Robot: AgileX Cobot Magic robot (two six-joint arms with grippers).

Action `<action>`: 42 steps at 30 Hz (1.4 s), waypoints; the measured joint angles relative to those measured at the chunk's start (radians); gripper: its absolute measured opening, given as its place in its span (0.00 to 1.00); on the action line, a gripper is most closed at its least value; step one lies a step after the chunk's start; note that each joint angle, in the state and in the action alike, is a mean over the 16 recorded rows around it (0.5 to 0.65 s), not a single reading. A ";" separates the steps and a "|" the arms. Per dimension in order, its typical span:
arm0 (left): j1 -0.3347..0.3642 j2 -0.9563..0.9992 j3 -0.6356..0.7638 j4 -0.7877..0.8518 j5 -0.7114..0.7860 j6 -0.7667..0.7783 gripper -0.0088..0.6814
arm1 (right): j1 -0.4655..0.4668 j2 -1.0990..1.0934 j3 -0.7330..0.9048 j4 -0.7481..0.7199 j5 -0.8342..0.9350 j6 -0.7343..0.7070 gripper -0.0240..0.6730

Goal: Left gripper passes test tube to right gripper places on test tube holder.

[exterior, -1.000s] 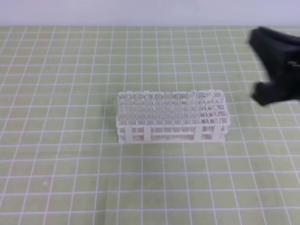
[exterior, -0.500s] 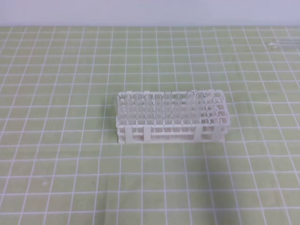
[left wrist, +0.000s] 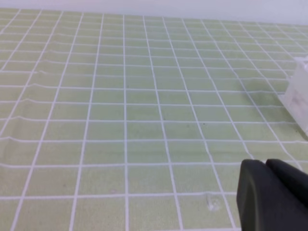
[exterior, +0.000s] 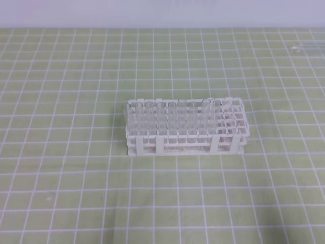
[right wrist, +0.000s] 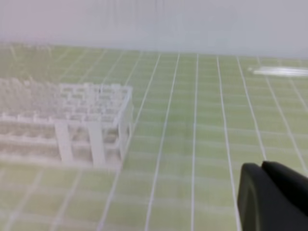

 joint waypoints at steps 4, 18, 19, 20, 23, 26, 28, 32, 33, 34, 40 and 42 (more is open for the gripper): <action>0.000 0.000 0.000 0.000 0.000 0.000 0.01 | -0.020 -0.105 0.048 0.002 0.027 0.005 0.01; -0.001 -0.001 0.003 0.000 -0.005 -0.001 0.01 | -0.076 -0.191 0.064 -0.049 0.190 0.048 0.01; 0.000 -0.001 0.002 0.000 -0.004 -0.001 0.01 | -0.076 -0.191 0.064 -0.049 0.198 0.050 0.01; 0.000 -0.001 0.002 0.000 -0.004 -0.001 0.01 | -0.076 -0.191 0.064 -0.048 0.203 0.051 0.01; 0.000 -0.001 0.002 0.000 -0.004 -0.001 0.01 | -0.076 -0.191 0.064 -0.046 0.209 0.053 0.01; 0.000 -0.001 0.003 0.000 -0.005 -0.001 0.01 | -0.076 -0.191 0.064 -0.045 0.209 0.053 0.01; 0.000 -0.001 0.003 0.000 -0.005 -0.001 0.01 | -0.076 -0.191 0.064 -0.044 0.209 0.053 0.01; -0.001 -0.001 0.003 0.000 -0.004 -0.001 0.01 | -0.076 -0.191 0.064 -0.043 0.206 0.053 0.01; 0.000 -0.001 0.002 0.000 -0.003 -0.001 0.01 | -0.076 -0.191 0.064 -0.043 0.202 0.053 0.01; 0.000 -0.001 0.002 0.000 -0.003 -0.001 0.01 | -0.076 -0.191 0.064 -0.044 0.198 0.053 0.01; 0.000 -0.001 0.002 0.000 -0.002 -0.001 0.01 | -0.076 -0.191 0.064 -0.045 0.175 0.053 0.01; 0.000 -0.001 0.002 0.000 -0.002 -0.001 0.01 | -0.076 -0.191 0.064 -0.046 0.170 0.053 0.01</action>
